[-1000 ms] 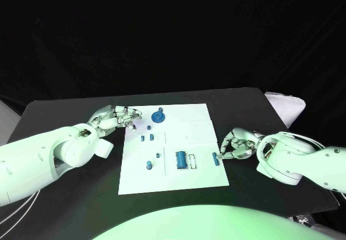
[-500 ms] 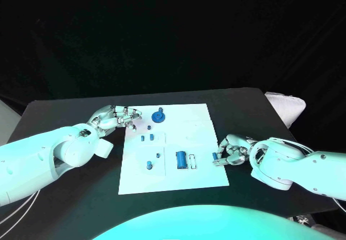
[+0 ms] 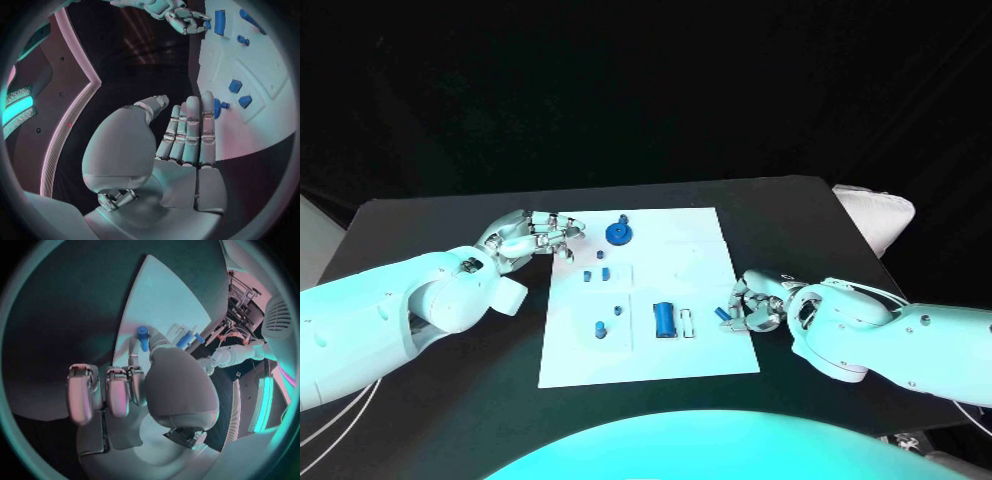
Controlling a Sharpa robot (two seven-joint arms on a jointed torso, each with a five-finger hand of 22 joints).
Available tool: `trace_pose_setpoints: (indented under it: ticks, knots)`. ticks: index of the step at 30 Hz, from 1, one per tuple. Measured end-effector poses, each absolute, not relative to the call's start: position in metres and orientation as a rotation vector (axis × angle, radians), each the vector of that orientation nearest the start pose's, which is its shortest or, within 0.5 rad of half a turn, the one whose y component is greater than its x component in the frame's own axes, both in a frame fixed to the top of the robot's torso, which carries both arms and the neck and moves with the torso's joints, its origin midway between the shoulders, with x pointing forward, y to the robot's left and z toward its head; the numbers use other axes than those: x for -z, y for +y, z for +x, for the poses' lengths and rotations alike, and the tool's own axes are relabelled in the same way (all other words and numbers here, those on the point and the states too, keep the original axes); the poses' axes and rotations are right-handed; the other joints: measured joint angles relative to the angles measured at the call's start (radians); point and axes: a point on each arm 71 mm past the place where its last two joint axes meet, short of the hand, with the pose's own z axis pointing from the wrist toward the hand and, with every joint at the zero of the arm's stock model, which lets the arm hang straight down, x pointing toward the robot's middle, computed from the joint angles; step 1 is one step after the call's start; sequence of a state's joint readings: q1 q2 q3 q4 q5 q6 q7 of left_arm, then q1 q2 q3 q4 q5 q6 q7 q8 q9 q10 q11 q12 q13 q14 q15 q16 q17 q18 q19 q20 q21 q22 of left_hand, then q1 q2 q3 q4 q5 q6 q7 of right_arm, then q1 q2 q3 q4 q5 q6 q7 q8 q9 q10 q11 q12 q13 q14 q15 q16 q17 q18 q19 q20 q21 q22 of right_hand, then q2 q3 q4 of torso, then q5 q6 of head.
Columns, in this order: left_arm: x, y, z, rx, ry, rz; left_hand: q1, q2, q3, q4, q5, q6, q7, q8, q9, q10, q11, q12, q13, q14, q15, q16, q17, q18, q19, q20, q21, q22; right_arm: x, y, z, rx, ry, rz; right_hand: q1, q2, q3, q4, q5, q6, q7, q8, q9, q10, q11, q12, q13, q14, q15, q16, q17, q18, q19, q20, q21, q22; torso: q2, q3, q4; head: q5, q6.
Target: Assemble the parts on the task board
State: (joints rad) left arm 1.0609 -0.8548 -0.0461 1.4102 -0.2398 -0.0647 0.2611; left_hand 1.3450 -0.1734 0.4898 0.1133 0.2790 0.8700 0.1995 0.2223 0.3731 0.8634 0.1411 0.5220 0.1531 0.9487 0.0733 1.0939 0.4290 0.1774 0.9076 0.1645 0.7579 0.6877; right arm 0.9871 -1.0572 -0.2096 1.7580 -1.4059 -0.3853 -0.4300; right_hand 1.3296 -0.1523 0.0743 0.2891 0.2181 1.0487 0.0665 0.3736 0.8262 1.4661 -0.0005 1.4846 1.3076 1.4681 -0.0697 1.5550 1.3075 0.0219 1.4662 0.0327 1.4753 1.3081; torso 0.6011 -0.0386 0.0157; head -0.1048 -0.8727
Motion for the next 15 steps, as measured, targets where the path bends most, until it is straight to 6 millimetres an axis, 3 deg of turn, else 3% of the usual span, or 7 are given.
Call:
trace_pose_setpoints:
  ticks: [3, 5, 8, 12, 15]
  knots:
    - [0.261, 0.234, 0.469, 1.46, 1.797, -1.013, 0.0, 0.0, 0.0, 0.0, 0.0, 0.0, 0.0, 0.0, 0.0, 0.0, 0.0, 0.0, 0.0, 0.0, 0.0, 0.0, 0.0, 0.0, 0.0, 0.0, 0.0, 0.0, 0.312, -0.251, 0.359, -0.376, 2.061, 0.109, 0.029, -0.011, 0.027, 0.003, 0.049, 0.0, 0.0, -0.02, -0.002, 0.0, -0.004, -0.003, 0.0, 0.0, 0.0, 0.0, 0.0, 0.0, 0.0, 0.0, -0.004, 0.0, -0.001, -0.0001, 0.0002, 0.002, 0.0]
    - [0.261, 0.234, 0.469, 1.459, 1.797, -1.013, 0.0, 0.0, 0.0, 0.0, 0.0, 0.0, 0.0, 0.0, 0.0, 0.0, 0.0, 0.0, 0.0, 0.0, 0.0, 0.0, 0.0, 0.0, 0.0, 0.0, 0.0, 0.0, 0.311, -0.247, 0.359, -0.382, 2.042, 0.078, 0.064, -0.017, 0.057, 0.033, 0.043, 0.0, 0.0, -0.026, -0.099, 0.0, -0.007, -0.003, 0.0, 0.0, 0.0, 0.0, 0.0, 0.0, 0.0, 0.0, -0.004, 0.0, -0.001, -0.0001, 0.0006, 0.003, 0.0]
    - [0.261, 0.235, 0.468, 1.458, 1.797, -1.014, 0.0, 0.0, 0.0, 0.0, 0.0, 0.0, 0.0, 0.0, 0.0, 0.0, 0.0, 0.0, 0.0, 0.0, 0.0, 0.0, 0.0, 0.0, 0.0, 0.0, 0.0, 0.0, 0.311, -0.242, 0.359, -0.384, 2.025, 0.048, 0.093, -0.03, 0.101, 0.058, 0.063, 0.005, -0.005, -0.027, -0.097, 0.0, -0.007, -0.003, 0.0, 0.0, 0.0, 0.0, 0.0, 0.0, 0.0, 0.0, -0.004, 0.0, -0.001, -0.0002, 0.0008, 0.005, 0.0]
    - [0.261, 0.235, 0.468, 1.458, 1.797, -1.014, 0.0, 0.0, 0.0, 0.0, 0.0, 0.0, 0.0, 0.0, 0.0, 0.0, 0.0, 0.0, 0.0, 0.0, 0.0, 0.0, 0.0, 0.0, 0.0, 0.0, 0.0, 0.0, 0.312, -0.239, 0.358, -0.385, 2.013, 0.028, 0.105, -0.042, 0.151, 0.108, 0.131, 0.009, -0.002, -0.028, -0.096, 0.0, -0.007, -0.003, 0.0, 0.0, 0.0, 0.0, 0.0, 0.0, 0.0, 0.0, -0.004, 0.0, -0.002, -0.0008, -0.0001, 0.007, 0.0]
    - [0.261, 0.236, 0.468, 1.457, 1.796, -1.015, 0.0, 0.0, 0.0, 0.0, 0.0, 0.0, 0.0, 0.0, 0.0, 0.0, 0.0, 0.0, 0.0, 0.0, 0.0, 0.0, 0.0, 0.0, 0.0, 0.0, 0.0, 0.0, 0.311, -0.239, 0.358, -0.385, 2.008, 0.028, 0.095, -0.052, 0.172, 0.118, 0.139, 0.009, -0.002, -0.025, -0.096, 0.0, -0.007, -0.003, 0.0, 0.0, 0.0, 0.0, 0.0, 0.0, 0.0, 0.0, -0.004, 0.0, -0.002, -0.001, -0.0012, 0.009, 0.0]
